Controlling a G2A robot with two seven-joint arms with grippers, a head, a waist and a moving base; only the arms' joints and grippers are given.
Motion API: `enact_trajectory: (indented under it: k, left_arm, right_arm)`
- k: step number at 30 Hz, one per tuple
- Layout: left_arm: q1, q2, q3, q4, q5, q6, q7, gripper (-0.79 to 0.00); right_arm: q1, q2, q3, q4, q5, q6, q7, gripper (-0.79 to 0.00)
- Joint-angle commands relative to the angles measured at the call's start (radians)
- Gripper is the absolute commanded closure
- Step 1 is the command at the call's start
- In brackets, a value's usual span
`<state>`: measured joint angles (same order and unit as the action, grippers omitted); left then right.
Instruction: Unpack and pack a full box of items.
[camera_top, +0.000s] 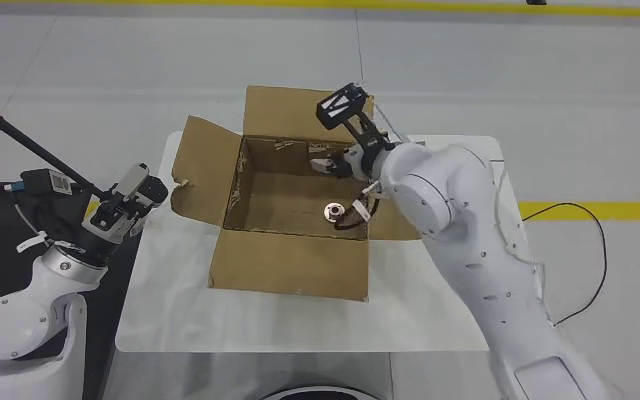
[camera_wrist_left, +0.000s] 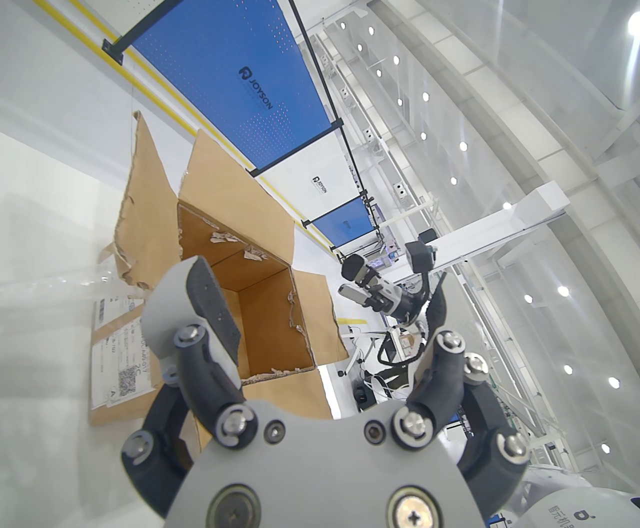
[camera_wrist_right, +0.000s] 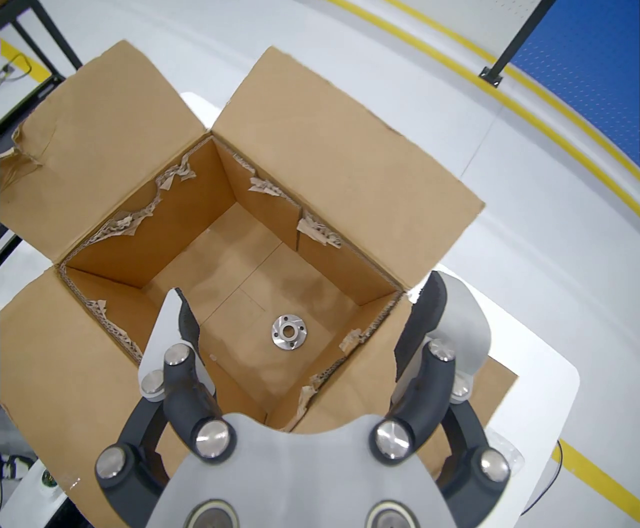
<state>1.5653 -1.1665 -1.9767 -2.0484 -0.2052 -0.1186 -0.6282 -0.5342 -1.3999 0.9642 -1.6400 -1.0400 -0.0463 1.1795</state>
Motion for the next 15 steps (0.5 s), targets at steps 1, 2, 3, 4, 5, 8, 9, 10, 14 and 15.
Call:
enact_trajectory:
  k: [1,2,3,4,5,8,9,10,14,15]
  left_arm:
    - [0.0,0.0,0.0,0.0,0.0,0.0,0.0,-0.785]
    - [0.0,0.0,0.0,0.0,0.0,0.0,0.0,-0.785]
    - [0.0,0.0,0.0,0.0,0.0,0.0,0.0,-0.785]
    - [0.0,0.0,0.0,0.0,0.0,0.0,0.0,-0.785]
    - [0.0,0.0,0.0,0.0,0.0,0.0,0.0,-0.785]
    - [0.0,0.0,0.0,0.0,0.0,0.0,0.0,-0.785]
    - [0.0,0.0,0.0,0.0,0.0,0.0,0.0,-0.785]
    - [0.0,0.0,0.0,0.0,0.0,0.0,0.0,-0.785]
    - [0.0,0.0,0.0,0.0,0.0,0.0,0.0,-0.785]
    - [0.0,0.0,0.0,0.0,0.0,0.0,0.0,-0.785]
  right_arm:
    - [0.043,-0.011,-0.031,0.054,0.045,-0.007,0.017,-0.785]
    - [0.058,-0.017,-0.046,0.078,0.071,-0.014,0.024,-0.785]
    - [0.072,-0.023,-0.059,0.102,0.099,-0.021,0.034,-0.785]
    - [0.087,-0.028,-0.072,0.123,0.12,-0.029,0.043,-0.785]
    - [0.097,-0.032,-0.08,0.144,0.144,-0.029,0.044,-0.785]
    - [0.112,-0.039,-0.092,0.174,0.154,-0.013,0.047,-0.785]
    - [0.112,-0.039,-0.092,0.174,0.154,-0.013,0.047,-0.785]
    - [0.112,-0.039,-0.092,0.174,0.154,-0.013,0.047,-0.785]
    - [0.112,-0.039,-0.092,0.174,0.154,-0.013,0.047,-0.785]
    - [0.112,-0.039,-0.092,0.174,0.154,-0.013,0.047,-0.785]
